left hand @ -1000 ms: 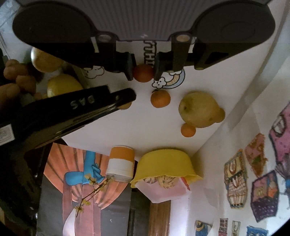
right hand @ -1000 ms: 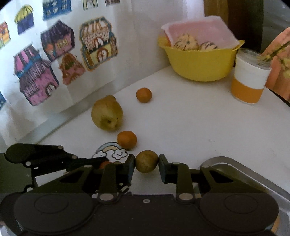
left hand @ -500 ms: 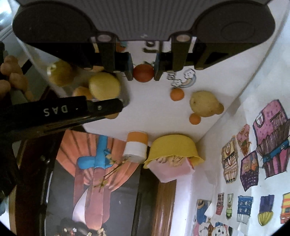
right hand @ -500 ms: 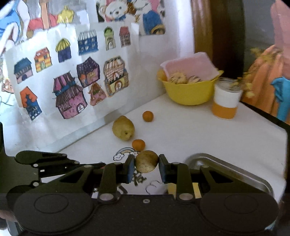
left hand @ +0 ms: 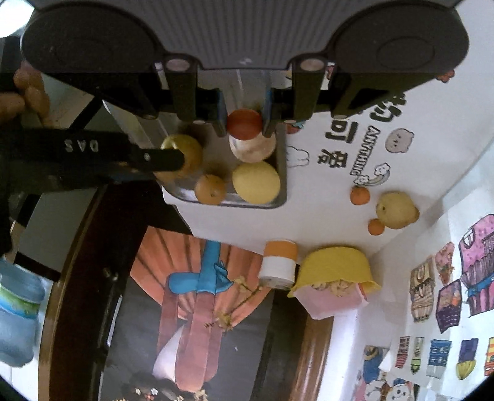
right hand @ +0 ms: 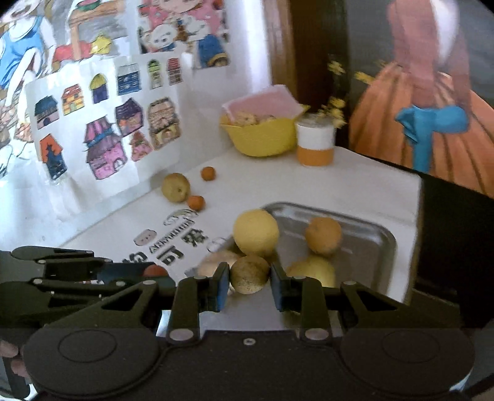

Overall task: Organize fruits
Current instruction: 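Carry the tomato onto the tray and open the left tool while the right tool releases the brown fruit there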

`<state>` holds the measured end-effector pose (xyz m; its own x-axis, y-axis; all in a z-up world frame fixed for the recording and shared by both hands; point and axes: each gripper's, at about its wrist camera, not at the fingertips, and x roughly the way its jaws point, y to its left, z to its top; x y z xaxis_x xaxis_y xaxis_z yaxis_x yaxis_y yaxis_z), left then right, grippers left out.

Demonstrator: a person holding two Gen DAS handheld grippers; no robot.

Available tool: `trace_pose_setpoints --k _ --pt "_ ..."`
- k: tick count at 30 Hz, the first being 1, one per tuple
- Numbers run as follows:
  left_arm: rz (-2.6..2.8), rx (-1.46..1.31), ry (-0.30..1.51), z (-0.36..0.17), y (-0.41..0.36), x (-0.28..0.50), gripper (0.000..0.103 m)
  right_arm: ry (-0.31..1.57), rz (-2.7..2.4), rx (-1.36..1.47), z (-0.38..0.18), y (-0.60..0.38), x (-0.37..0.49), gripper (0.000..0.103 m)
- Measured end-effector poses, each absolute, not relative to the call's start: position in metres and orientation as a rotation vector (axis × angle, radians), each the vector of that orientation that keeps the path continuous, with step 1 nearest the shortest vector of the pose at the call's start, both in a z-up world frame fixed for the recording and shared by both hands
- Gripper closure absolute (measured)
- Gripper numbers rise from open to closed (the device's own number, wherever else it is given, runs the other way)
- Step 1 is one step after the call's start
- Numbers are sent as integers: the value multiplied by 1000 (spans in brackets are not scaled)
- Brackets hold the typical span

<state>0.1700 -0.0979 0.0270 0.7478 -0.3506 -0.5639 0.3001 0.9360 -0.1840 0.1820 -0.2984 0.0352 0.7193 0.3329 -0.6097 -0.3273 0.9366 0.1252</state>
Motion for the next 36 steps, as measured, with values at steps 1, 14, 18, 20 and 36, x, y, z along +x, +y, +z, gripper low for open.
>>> trace_pose_setpoints --k 1,14,18,20,36 --pt "-354 -78 637 25 -101 169 77 671 352 19 31 -301 176 73" --pt "-306 -35 672 2 -123 174 77 608 213 19 -6 -317 150 73" --pt "-293 -40 674 -2 -125 180 77 595 198 -1 -13 -313 150 73" --pt "-291 -35 680 -4 -127 182 77 595 195 6 -15 -312 151 73" --pt "-277 -13 697 -7 -123 187 73 616 187 2 -24 -305 158 60"
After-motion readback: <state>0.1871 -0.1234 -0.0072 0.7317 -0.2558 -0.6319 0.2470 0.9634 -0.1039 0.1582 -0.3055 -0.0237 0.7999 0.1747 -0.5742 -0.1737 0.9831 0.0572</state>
